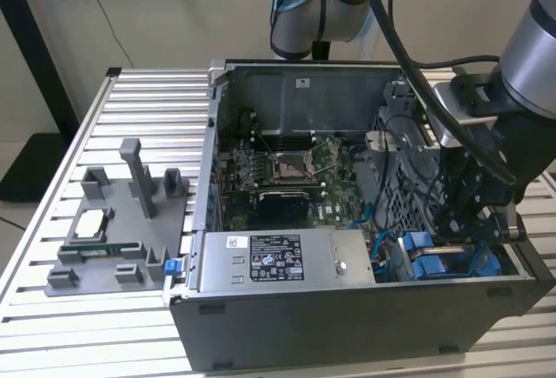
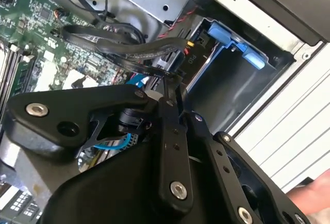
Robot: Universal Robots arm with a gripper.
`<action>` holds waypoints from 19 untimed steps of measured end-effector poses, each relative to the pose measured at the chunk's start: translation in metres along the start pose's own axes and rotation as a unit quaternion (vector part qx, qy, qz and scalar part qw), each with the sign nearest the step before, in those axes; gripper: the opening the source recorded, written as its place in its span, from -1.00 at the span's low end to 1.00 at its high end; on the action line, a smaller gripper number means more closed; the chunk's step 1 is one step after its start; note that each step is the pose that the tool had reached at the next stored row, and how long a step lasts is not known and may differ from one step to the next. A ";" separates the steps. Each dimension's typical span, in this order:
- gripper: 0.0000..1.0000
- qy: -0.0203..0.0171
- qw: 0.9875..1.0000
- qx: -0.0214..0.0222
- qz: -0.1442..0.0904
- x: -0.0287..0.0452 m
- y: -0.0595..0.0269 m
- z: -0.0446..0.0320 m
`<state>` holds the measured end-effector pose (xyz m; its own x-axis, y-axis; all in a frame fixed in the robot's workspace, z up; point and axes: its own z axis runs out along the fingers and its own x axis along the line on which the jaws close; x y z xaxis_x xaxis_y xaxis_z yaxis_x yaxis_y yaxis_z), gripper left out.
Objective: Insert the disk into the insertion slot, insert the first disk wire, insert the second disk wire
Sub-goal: 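Insert the second disk wire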
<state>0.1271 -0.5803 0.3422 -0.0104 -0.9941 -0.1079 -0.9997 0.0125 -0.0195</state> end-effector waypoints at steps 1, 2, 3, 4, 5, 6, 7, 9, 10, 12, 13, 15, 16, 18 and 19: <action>-1.00 0.000 1.000 0.000 0.000 0.0000 -0.0001 0.0001; -1.00 0.000 1.000 0.000 0.000 0.0000 -0.0003 0.0003; -1.00 0.000 1.000 0.000 0.000 0.0000 -0.0005 0.0004; -1.00 0.000 1.000 0.000 0.000 0.0000 -0.0009 0.0006; -1.00 0.000 1.000 0.000 0.000 0.0000 -0.0012 0.0008; -1.00 0.000 1.000 0.000 0.000 0.0000 -0.0017 0.0009; -1.00 0.000 1.000 0.000 0.000 0.0000 -0.0018 0.0012; -1.00 0.000 1.000 0.000 0.000 0.0003 -0.0017 0.0035; -1.00 0.001 1.000 0.000 0.000 0.0005 -0.0017 0.0052; -1.00 0.002 1.000 0.000 0.000 0.0007 -0.0017 0.0072; -1.00 0.001 1.000 0.000 0.000 0.0007 -0.0017 0.0069; 1.00 0.001 1.000 0.000 0.000 0.0000 -0.0019 0.0004; 1.00 0.001 1.000 0.000 0.000 -0.0006 -0.0020 -0.0046; 1.00 0.001 1.000 0.000 0.000 -0.0015 -0.0021 -0.0136; 1.00 0.001 1.000 0.000 0.000 -0.0021 -0.0022 -0.0184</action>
<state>0.1290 -0.5803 0.3607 -0.0109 -0.9943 -0.1058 -0.9997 0.0129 -0.0186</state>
